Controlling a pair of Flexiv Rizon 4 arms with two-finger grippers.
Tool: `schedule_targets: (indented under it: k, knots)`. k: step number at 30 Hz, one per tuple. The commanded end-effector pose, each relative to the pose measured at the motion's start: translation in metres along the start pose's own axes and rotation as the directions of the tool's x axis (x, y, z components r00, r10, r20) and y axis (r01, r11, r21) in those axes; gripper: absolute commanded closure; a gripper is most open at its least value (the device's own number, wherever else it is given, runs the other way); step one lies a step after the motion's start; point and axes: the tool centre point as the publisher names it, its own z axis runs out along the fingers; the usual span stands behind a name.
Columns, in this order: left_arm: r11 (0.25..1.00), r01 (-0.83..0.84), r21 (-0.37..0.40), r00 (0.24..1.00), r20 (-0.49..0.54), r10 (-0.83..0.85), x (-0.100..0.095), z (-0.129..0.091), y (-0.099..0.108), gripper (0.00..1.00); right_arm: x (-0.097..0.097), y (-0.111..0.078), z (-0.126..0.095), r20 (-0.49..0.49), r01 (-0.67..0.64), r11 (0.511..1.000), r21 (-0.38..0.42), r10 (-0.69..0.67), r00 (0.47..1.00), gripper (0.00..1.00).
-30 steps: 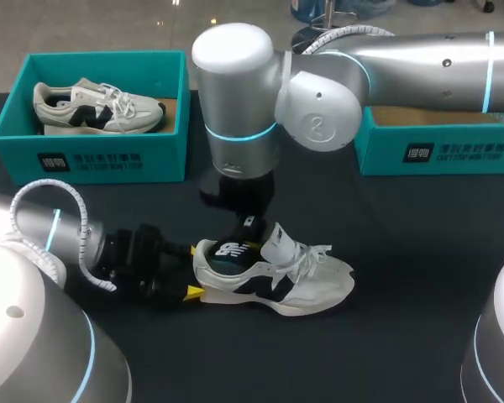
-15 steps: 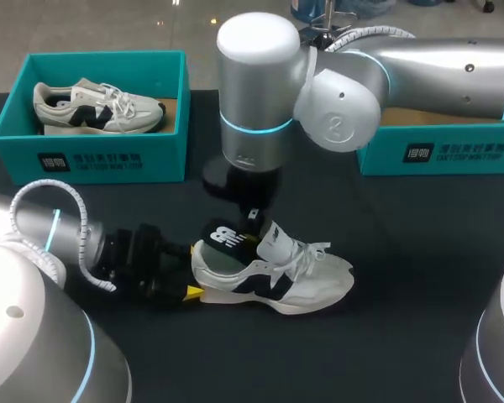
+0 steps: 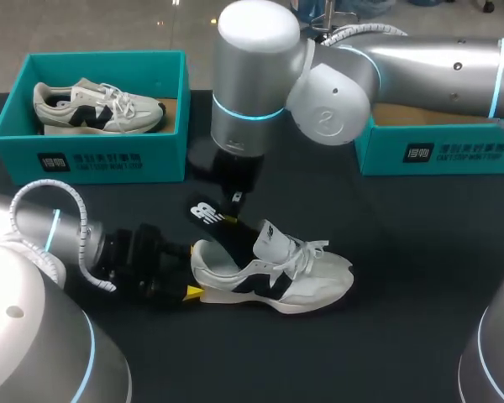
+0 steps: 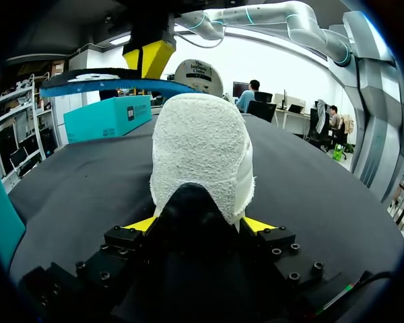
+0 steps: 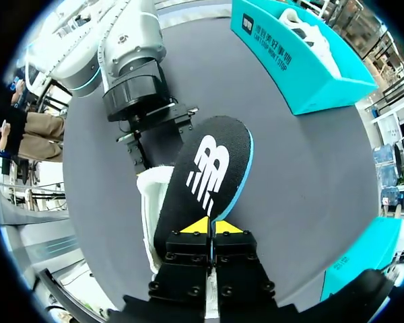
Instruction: Take the shoe out of the shoebox, open the shoe tongue, remove and reinsert the insole, then place the shoe into the shoebox
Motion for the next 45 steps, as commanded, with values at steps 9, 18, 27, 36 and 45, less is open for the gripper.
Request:
schedule_targets:
  k: [9,18,27,36,45]
  knots:
    - [1.000,-0.001,-0.002,1.000,0.001,0.001,-0.001,0.005,0.003,1.00,0.003,0.027,-0.002,-0.066,0.053,0.996,-0.067,-0.057,0.996,0.91]
    - [1.000,-0.001,-0.002,1.000,0.001,0.001,-0.001,0.005,0.003,1.00,0.009,0.024,0.003,-0.109,0.054,0.997,-0.062,-0.061,0.992,0.00]
    - [1.000,-0.001,-0.002,1.000,0.001,0.001,-0.001,0.005,0.003,1.00,0.013,-0.001,0.001,-0.216,0.032,0.995,-0.099,-0.053,0.975,0.00]
    - [1.000,-0.001,-0.002,1.000,0.001,0.001,-0.001,0.005,0.003,1.00,0.025,-0.019,0.006,-0.315,-0.020,0.991,-0.130,-0.022,0.949,0.00]
    - [1.000,-0.001,-0.002,1.000,0.001,0.001,-0.001,0.005,0.003,1.00,0.019,-0.020,0.005,-0.374,-0.036,0.985,-0.166,-0.029,0.927,0.00]
